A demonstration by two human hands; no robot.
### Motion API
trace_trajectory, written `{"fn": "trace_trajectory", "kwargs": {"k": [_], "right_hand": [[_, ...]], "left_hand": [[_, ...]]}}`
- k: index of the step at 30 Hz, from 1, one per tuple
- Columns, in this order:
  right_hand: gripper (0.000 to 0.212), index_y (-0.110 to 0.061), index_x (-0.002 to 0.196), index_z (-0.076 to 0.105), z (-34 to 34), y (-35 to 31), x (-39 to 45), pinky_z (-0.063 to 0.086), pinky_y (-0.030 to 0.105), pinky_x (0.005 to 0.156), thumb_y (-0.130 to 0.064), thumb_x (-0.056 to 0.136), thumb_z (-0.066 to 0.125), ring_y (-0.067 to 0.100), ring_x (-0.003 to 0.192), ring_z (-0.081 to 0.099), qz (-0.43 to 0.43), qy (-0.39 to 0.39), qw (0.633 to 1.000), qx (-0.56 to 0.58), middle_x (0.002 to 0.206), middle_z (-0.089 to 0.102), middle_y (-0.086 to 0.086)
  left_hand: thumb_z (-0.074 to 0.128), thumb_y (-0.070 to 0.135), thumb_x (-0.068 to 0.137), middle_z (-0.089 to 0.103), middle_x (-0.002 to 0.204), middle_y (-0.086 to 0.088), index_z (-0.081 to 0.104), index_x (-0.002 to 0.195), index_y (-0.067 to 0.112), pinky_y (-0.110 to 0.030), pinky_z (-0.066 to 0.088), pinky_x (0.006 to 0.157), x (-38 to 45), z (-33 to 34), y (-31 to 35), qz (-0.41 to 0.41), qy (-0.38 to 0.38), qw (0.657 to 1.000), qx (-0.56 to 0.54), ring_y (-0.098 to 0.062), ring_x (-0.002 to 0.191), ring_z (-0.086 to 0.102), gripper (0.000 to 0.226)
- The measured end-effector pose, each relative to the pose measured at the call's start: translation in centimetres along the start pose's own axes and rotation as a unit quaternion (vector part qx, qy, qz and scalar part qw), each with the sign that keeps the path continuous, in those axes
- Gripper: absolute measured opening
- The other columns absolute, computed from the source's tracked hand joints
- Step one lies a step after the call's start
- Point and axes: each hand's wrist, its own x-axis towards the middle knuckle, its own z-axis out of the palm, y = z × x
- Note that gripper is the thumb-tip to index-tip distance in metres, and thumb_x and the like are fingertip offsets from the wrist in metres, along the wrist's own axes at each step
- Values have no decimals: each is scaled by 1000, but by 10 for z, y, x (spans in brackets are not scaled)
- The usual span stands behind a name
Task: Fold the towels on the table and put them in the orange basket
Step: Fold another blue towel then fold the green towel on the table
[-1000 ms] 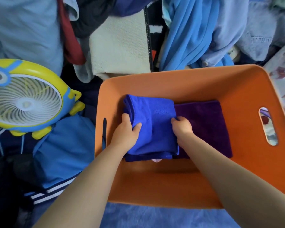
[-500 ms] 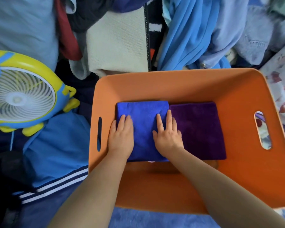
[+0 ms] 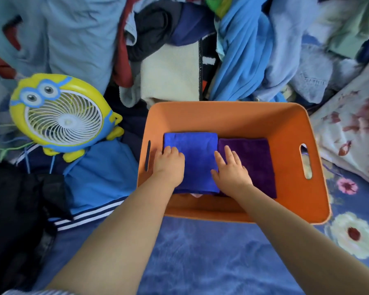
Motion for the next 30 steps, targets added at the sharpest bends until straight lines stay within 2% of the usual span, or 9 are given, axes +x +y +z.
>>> {"fn": "trace_trajectory", "kwargs": {"k": [5,8,12,17,20,25,30], "right_hand": [[52,-14,143,20,-33,3,-67,28,43,109,-24,95,37,25,142,10,-26,15,999,14,155,11,3],[50,-12,141,27,-47,4,-116,30,42,107,-20,94,39,26,139,18,-49,54,997,16,152,21,4],[47,-11,138,34,-66,7,-181,33,38,106,-17,92,41,26,135,26,-82,108,991,19,149,30,6],[47,-10,137,37,-99,12,-261,22,26,106,-15,91,45,23,134,30,-107,148,983,28,147,34,7],[46,-10,136,38,-122,14,-320,24,25,100,-13,91,45,24,130,37,-77,187,979,28,146,36,8],[44,-9,135,40,-127,11,-452,32,36,105,-12,91,46,28,128,40,18,287,957,39,143,39,12],[43,-8,132,44,-98,30,-598,37,41,103,-13,89,48,30,125,44,147,364,919,36,140,43,12]], "left_hand": [[43,7,86,47,124,-8,50,116,11,-34,35,94,-68,-40,12,7,23,1000,-10,-25,119,41,31],[42,7,87,46,125,-9,48,118,9,-34,36,91,-112,-61,19,0,39,999,-15,-26,119,41,32],[42,6,87,49,120,-10,50,111,7,-32,33,76,-172,-86,31,3,72,997,-39,-27,113,44,26],[41,9,90,48,122,-12,50,113,5,-35,37,81,-242,-120,49,43,102,993,-44,-29,116,43,25],[41,10,89,47,125,-13,50,118,5,-39,39,89,-286,-146,59,75,131,988,-40,-30,119,42,30],[41,12,90,44,131,-14,48,123,8,-40,37,95,-374,-180,89,184,190,964,9,-31,124,39,34],[43,11,89,45,127,-15,48,119,6,-39,40,84,-471,-191,156,308,226,923,57,-34,118,44,31]]}}
